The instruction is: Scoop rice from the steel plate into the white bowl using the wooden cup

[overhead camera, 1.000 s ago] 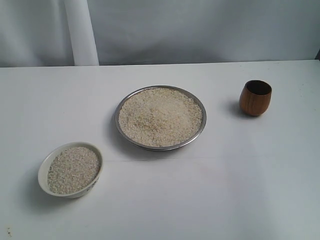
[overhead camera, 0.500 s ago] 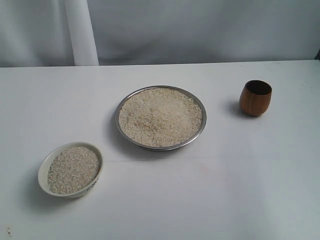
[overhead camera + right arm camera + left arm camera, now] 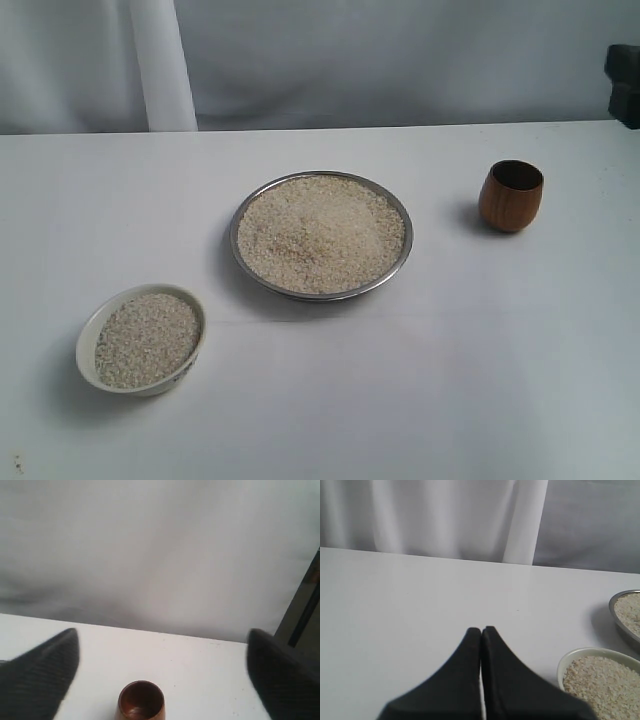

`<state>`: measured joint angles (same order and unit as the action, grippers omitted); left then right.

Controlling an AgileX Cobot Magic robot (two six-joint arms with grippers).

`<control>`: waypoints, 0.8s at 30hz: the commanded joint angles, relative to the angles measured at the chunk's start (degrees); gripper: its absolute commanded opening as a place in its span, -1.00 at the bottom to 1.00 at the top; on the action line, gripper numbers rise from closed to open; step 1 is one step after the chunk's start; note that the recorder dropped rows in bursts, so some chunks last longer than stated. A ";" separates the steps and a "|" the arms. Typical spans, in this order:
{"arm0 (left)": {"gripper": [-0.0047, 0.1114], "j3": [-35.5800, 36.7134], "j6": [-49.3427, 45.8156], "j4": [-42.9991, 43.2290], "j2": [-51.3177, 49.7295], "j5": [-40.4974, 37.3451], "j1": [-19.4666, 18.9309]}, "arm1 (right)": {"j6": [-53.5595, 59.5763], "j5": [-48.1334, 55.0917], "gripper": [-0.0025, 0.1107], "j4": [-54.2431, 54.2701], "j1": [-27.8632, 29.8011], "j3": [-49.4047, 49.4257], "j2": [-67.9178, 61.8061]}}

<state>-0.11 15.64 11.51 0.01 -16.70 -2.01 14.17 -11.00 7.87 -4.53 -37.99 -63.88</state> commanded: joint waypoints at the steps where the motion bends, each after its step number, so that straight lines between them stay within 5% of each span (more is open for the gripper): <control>1: -0.92 0.11 0.23 -0.28 -0.01 0.38 0.27 | 0.37 -2.89 0.89 1.41 -0.08 0.57 -3.11; 15: -0.92 0.11 0.23 -0.28 -0.01 0.38 0.27 | 0.27 -4.67 0.89 1.35 -0.08 0.57 -3.66; 24: -0.92 0.11 0.23 -0.28 -0.01 0.38 0.27 | -9.14 -23.47 0.89 0.17 -0.08 9.90 -6.85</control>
<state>-0.11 15.64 11.51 0.01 -16.70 -2.01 8.70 -28.40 9.27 -4.53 -31.40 -68.79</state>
